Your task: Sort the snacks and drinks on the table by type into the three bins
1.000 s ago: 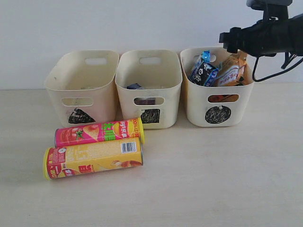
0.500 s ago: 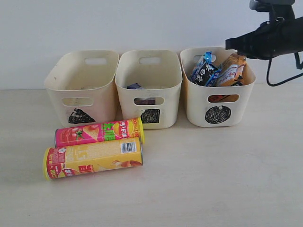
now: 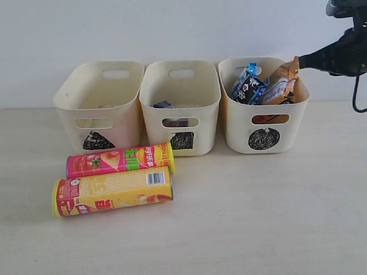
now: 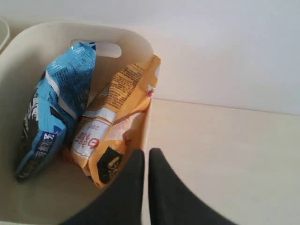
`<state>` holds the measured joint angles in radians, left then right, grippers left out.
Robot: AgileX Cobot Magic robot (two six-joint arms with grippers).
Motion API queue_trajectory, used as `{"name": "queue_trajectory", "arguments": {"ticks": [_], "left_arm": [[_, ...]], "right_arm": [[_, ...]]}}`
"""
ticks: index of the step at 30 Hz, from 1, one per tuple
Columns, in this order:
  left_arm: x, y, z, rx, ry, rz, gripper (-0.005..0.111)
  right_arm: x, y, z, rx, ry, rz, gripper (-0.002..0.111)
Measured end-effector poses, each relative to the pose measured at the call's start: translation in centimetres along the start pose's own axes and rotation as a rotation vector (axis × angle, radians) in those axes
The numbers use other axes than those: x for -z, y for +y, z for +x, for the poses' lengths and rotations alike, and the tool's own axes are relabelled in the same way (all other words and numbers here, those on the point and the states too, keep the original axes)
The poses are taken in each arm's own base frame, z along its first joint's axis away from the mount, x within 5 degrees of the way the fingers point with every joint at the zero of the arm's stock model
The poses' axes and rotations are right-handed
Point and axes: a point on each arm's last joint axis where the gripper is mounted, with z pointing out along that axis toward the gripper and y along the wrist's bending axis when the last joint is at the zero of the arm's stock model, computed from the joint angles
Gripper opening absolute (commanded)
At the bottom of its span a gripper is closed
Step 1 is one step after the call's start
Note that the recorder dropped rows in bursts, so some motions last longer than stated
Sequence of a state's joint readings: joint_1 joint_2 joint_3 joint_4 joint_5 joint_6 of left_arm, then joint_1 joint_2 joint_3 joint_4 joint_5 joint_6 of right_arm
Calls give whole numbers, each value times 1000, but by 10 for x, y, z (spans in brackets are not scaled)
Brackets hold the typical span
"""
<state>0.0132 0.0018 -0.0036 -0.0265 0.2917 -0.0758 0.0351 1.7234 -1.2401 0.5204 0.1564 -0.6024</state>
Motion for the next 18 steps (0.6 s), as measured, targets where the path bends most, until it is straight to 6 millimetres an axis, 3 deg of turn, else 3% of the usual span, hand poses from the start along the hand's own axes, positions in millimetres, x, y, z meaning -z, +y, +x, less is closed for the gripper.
{"name": "queue_trajectory", "arguments": {"ticks": [11,18], "left_arm": [[0,0,0,0,0,0,4],[0,0,0,0,0,0,4]], "right_arm": [[3,-12,14,-67,147,139,0],[31,-11,6,-131,24,137,0]]}}
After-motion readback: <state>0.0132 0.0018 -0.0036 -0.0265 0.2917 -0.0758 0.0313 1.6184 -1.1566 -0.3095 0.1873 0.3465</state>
